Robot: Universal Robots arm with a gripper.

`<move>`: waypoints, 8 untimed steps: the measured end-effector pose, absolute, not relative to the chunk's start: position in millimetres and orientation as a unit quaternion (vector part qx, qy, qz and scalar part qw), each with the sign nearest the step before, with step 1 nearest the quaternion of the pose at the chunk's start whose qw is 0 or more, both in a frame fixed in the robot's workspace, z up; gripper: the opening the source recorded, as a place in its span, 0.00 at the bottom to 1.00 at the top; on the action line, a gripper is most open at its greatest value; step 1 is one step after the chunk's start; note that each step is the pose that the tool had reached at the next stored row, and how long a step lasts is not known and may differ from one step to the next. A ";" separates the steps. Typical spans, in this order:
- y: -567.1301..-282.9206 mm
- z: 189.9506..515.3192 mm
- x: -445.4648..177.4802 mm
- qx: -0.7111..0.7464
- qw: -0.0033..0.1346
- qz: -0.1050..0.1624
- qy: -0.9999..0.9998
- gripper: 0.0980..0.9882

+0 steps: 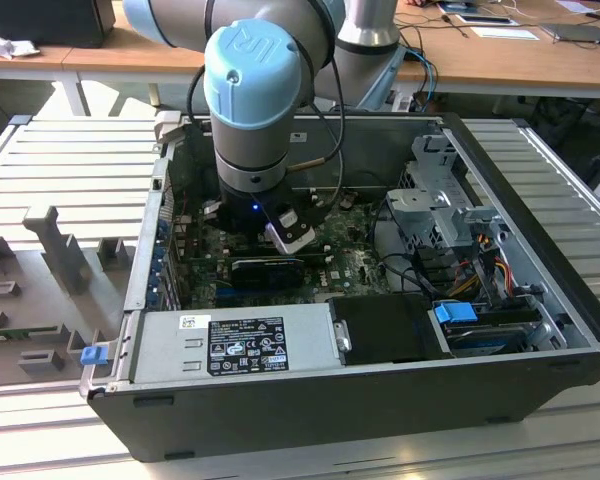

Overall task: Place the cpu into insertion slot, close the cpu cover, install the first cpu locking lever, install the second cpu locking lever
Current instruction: 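Install the second cpu locking lever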

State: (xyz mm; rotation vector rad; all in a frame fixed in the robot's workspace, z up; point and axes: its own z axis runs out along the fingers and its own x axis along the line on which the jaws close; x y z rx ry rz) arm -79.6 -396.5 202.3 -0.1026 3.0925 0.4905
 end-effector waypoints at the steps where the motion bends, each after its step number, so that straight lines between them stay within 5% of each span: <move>1: -396.5 205.0 -79.6 -0.033 0.004 0.157 0.987 0.01; 8: -396.4 216.7 -79.6 -0.033 0.004 0.157 0.987 0.01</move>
